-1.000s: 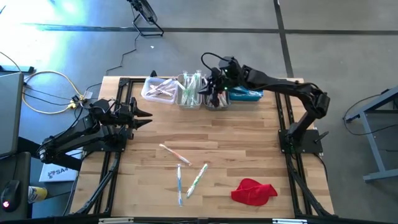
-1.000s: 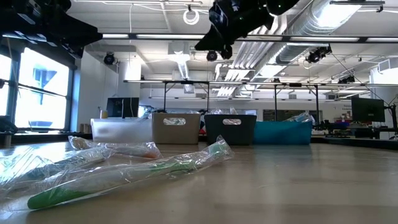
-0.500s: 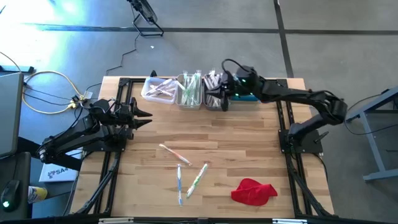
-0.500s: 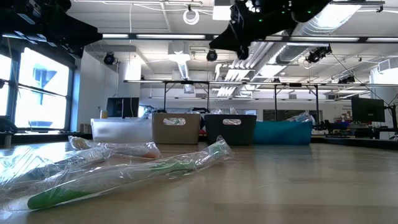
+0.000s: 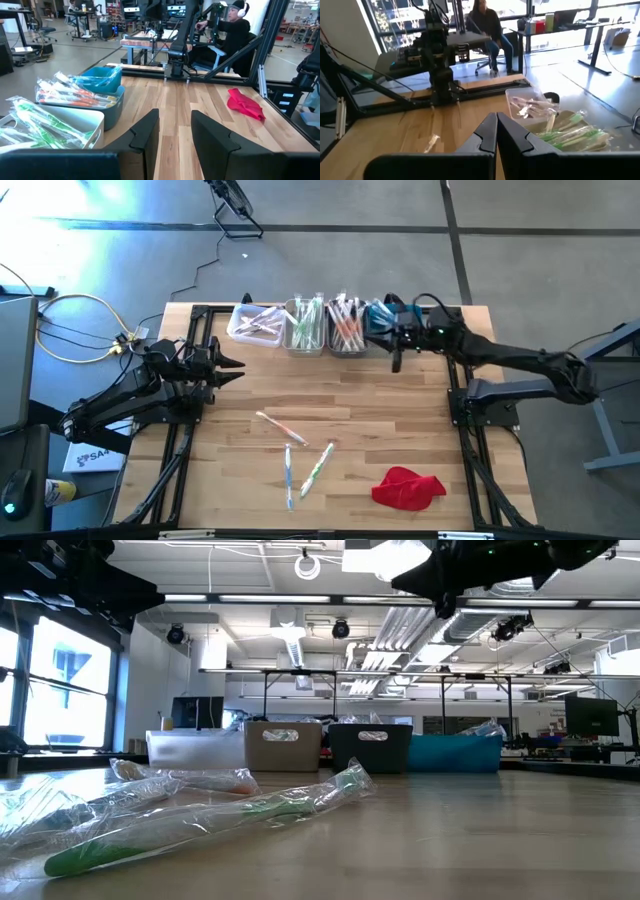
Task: Pick & Place Toothbrushes
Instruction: Put the orange toothbrush into the dark green bin
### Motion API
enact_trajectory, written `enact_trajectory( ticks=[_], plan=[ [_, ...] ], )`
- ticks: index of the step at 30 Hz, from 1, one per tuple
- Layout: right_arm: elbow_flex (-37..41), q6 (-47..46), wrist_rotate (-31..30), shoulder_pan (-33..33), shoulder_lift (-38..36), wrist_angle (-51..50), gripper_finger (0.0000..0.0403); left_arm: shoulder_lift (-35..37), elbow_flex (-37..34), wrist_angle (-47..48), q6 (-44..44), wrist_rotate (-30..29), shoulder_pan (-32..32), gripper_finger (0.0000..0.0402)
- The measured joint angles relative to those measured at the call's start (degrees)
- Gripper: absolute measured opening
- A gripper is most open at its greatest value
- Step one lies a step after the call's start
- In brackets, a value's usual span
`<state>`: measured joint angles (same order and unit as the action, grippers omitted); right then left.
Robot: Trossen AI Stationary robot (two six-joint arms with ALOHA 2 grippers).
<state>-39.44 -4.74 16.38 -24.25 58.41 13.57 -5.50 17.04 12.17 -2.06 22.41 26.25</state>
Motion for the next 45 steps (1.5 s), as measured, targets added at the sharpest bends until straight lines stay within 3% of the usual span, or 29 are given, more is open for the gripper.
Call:
enact_trajectory(
  ticks=[10,20,27,35,40,45],
  plan=[
    [13.03,-2.7,0.11,0.0,-11.24,6.79,0.0002,0.0,0.0,0.02,-0.12,0.01,-0.01,0.0112],
    [23.34,-7.64,0.23,0.0,-13.68,15.52,0.0002,0.02,0.0,-1.63,-3.01,-0.07,-0.01,0.0112],
    [24.65,-8.39,0.24,0.0,-13.68,17.56,0.0002,-2.35,0.04,-3.66,-3.81,0.81,-0.01,0.0105],
    [24.65,-9.23,0.26,0.31,-13.68,18.44,0.0002,-12.76,0.04,-9.75,0.51,6.62,-0.01,0.0068],
    [24.65,-10.46,0.11,0.31,-13.68,18.42,0.0002,-17.8,0.04,-9.89,1.65,6.71,-0.25,0.0042],
    [24.65,-10.5,0.07,0.32,-13.66,18.42,0.0002,-21.4,0.04,-13.55,2.26,5.51,-5.91,0.0018]
  ],
)
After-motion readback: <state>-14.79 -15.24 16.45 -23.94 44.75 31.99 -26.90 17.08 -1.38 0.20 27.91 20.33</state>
